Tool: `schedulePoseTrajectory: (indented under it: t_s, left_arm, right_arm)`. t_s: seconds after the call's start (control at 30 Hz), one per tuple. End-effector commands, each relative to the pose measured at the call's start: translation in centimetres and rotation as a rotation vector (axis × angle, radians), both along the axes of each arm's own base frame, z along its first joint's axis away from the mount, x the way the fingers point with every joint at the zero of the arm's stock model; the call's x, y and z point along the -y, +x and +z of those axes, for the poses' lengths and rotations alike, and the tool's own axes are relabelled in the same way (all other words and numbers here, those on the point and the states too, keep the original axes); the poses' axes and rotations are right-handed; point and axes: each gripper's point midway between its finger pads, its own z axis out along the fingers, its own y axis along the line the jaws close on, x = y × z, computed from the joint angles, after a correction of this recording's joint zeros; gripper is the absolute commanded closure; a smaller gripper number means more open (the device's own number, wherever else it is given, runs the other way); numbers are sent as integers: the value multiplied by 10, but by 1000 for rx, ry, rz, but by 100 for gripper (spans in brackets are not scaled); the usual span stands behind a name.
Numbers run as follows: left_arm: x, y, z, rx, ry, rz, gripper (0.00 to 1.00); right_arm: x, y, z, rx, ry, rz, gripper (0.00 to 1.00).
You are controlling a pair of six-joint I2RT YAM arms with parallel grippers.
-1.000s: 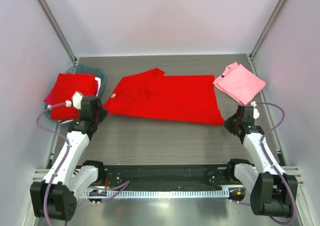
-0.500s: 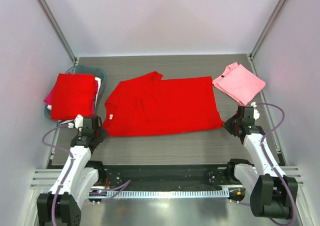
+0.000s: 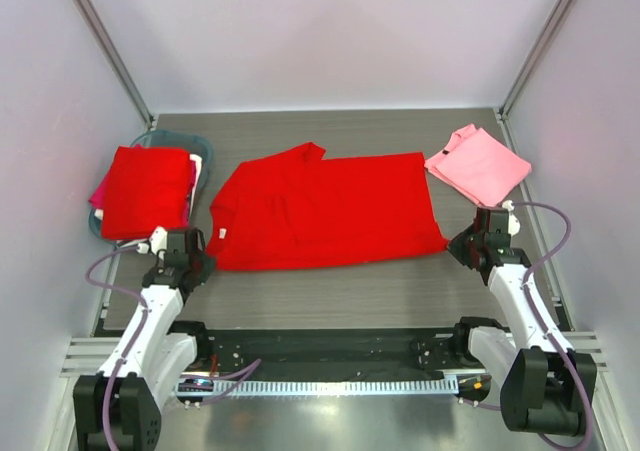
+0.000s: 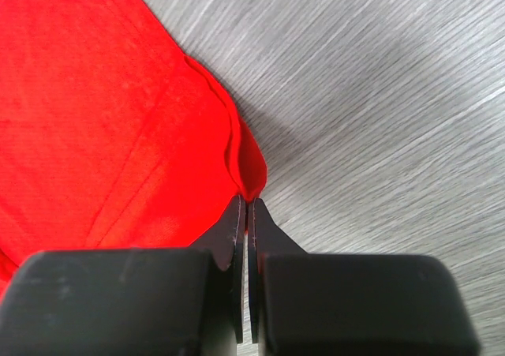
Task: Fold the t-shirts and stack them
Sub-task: Fold the tshirt
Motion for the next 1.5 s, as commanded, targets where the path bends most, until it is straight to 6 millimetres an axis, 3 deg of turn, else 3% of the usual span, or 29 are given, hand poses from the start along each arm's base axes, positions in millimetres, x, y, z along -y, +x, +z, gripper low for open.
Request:
schedulePoseTrajectory:
  t_s: [0.0, 0.07, 0.1, 0.13, 0.17, 0.2, 0.23, 0.27, 0.3, 0.33, 0.4, 0.5, 0.53, 0.57, 0.7, 0.77, 0.87, 0.9, 0.93, 1.0, 1.03, 1.13, 1.23, 1.3, 1.47]
  left_arm:
    - [-1, 36, 33, 109, -20, 28, 99]
    - [0, 53, 48, 109, -20, 24, 99]
    - [0, 65, 65, 126, -17, 22, 99]
    - [-1, 90, 114, 217, -4, 11, 99]
    - [-4, 96, 136, 226, 15, 8, 100]
    - [-7, 106, 153, 235, 29, 10, 100]
    - [-9, 121, 207, 337, 39, 10, 100]
    - [-8, 123, 220, 342, 37, 3, 100]
    - [-16, 129, 230, 351, 36, 23, 100]
    - [-23, 134, 261, 410, 33, 36, 100]
    - [-27, 132, 272, 412, 20, 37, 100]
    - [-26, 126, 283, 433, 14, 31, 99]
    - [-26, 119, 288, 456, 19, 28, 99]
    - [-26, 115, 282, 453, 18, 31, 100]
    - [-26, 103, 279, 467, 19, 38, 99]
    - [-26, 96, 286, 479, 21, 38, 99]
    - [-28, 81, 329, 558, 48, 45, 99]
    - [-29, 76, 342, 585, 56, 50, 100]
    - [-29, 67, 371, 649, 68, 51, 99]
    - [-31, 47, 394, 704, 82, 66, 99]
    - [-30, 36, 415, 757, 85, 72, 100]
    - [-30, 12, 439, 844, 86, 93, 100]
    - [-30, 12, 451, 873, 82, 92, 100]
    - [-30, 22, 450, 856, 80, 86, 99]
    - [-27, 76, 424, 787, 42, 52, 100]
  right_arm:
    - [9, 15, 14, 39, -35, -23, 99]
    - [10, 24, 25, 61, -33, -28, 99]
    - [10, 38, 44, 98, -28, -27, 99]
    - [8, 46, 56, 122, -20, -18, 99]
    - [8, 56, 71, 149, -16, -13, 99]
    - [9, 73, 106, 199, -19, -9, 99]
    - [9, 81, 126, 227, -18, -6, 99]
    - [10, 89, 146, 262, -23, -7, 99]
    - [11, 99, 186, 337, -29, -8, 99]
    - [11, 103, 201, 357, -28, -10, 99]
    - [5, 107, 243, 433, -10, 19, 99]
    - [4, 100, 268, 482, -11, 17, 99]
    - [4, 97, 270, 488, -14, 19, 99]
    - [4, 92, 275, 505, -19, 17, 99]
    - [5, 79, 268, 497, -32, 10, 99]
    - [5, 75, 275, 512, -38, 10, 99]
    - [14, 60, 316, 599, -97, -25, 99]
    - [14, 48, 346, 666, -114, -29, 99]
    - [18, 40, 362, 704, -141, -45, 99]
    - [20, 20, 398, 786, -165, -59, 99]
    - [20, 8, 412, 828, -176, -66, 99]
    - [25, -18, 441, 915, -206, -107, 99]
    - [30, -22, 447, 927, -221, -135, 99]
    - [29, -8, 439, 893, -209, -125, 99]
    - [22, 39, 402, 783, -136, -86, 99]
